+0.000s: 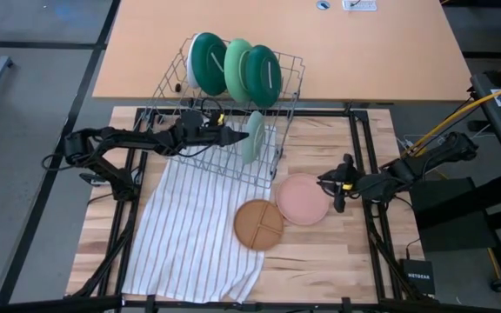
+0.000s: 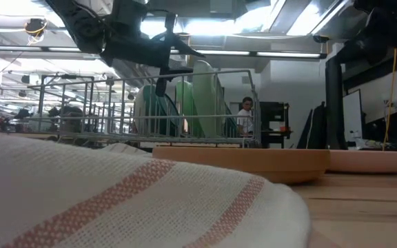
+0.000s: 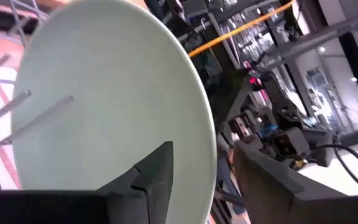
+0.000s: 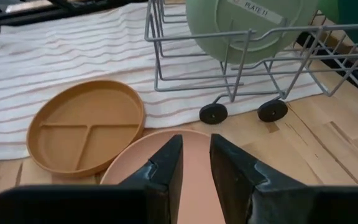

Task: Sort dishes
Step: Put the orange plate into the dishwasher rack

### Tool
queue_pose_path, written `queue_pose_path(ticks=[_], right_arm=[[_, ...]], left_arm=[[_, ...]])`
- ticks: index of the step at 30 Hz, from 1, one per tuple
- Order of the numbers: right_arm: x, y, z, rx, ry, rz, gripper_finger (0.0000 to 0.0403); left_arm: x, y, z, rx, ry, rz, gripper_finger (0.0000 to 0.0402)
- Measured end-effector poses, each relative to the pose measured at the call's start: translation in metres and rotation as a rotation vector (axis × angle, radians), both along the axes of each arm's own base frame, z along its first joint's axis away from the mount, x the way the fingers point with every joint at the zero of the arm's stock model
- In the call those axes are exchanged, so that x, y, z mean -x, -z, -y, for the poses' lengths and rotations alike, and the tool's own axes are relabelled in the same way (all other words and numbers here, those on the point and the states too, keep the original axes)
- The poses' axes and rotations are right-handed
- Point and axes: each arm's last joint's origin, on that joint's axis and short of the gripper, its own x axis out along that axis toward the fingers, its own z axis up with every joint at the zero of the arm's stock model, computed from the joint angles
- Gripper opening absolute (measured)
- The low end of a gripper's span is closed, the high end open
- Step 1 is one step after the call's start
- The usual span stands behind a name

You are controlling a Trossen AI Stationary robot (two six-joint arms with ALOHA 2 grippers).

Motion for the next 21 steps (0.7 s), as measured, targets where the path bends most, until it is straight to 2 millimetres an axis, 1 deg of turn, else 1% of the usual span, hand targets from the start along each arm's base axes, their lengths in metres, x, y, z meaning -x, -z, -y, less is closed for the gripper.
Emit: queue_pose_path(ticks=[5,9,13,16,21], right_arm=[[-0.005,0.004,-0.003,0.011,-0.005,-0.036,0.0085],[-0.007,0.006,-0.004,0.018,-0.005,-0.050,0.0085],[-0.007,0.006,-0.004,0.018,-0.006,-0.049,0.0085],[-0.007,0.006,-0.004,0.017,-0.006,-0.048,0.0085],[-0.009,0.003,-0.005,-0.009,-0.021,-0.020,0.0085]], left_arm=[[0.004,-0.001,-0.007,0.024,0.069,0.010,0.0158],[0.008,-0.007,-0.010,-0.014,0.081,0.033,0.0155],[0.015,-0.017,-0.013,-0.067,0.067,0.063,0.0155],[0.023,-0.030,-0.014,-0.133,0.055,0.097,0.0155],[0.034,-0.053,-0.004,-0.282,0.064,0.148,0.0155]])
